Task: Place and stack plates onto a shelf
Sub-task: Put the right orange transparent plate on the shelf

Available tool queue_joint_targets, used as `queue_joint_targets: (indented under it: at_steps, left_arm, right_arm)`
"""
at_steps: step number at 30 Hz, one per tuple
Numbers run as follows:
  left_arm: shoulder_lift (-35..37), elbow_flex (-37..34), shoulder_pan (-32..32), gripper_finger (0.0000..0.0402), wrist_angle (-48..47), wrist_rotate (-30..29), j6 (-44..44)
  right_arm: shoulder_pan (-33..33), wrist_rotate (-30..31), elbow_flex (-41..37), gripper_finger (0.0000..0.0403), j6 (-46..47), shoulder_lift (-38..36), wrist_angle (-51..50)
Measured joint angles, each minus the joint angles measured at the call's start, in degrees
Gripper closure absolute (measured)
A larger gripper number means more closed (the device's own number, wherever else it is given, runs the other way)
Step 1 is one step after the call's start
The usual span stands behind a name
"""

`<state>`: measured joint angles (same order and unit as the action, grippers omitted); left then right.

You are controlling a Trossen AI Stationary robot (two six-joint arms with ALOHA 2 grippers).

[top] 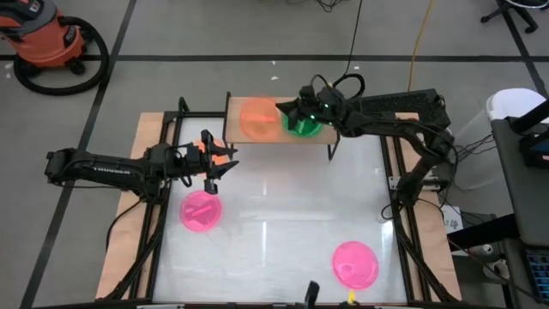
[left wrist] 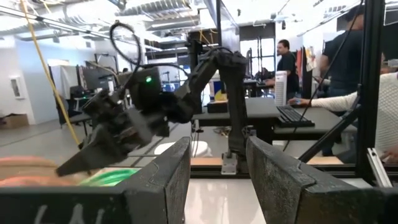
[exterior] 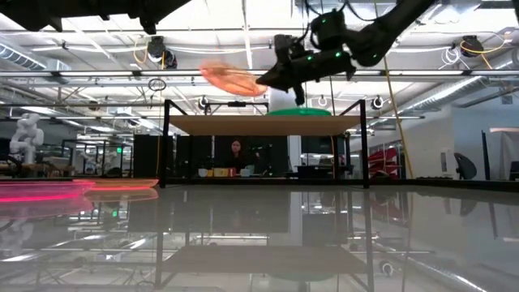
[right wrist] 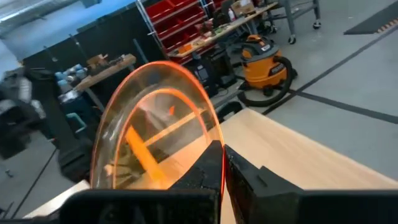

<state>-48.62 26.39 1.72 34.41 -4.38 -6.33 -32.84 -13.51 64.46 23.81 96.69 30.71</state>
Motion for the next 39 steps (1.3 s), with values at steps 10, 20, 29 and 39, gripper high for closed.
queue_joint_targets:
  at_steps: [10, 20, 29, 39]
  left_arm:
    - [0.0, 0.0, 0.0, 0.0238, 0.02, -0.01, -1.54]
    - [0.0, -0.02, 0.0, 0.0238, 0.07, -0.03, -1.97]
    - [0.0, -0.04, 0.0, 0.0238, 0.11, -0.05, -2.19]
    - [0.0, -0.04, 0.02, 0.0238, 1.35, -0.12, -2.97]
  right_arm:
    - [-5.27, 0.62, 4.92, 0.0403, 5.66, 8.56, 0.74]
    - [-5.11, -0.59, 5.36, 0.0403, 3.4, 10.61, 2.14]
    - [-4.0, -4.86, 5.36, 0.0403, 2.67, 10.13, 7.5]
    - [-2.39, -3.11, 10.56, 0.0403, -5.53, 10.07, -5.2]
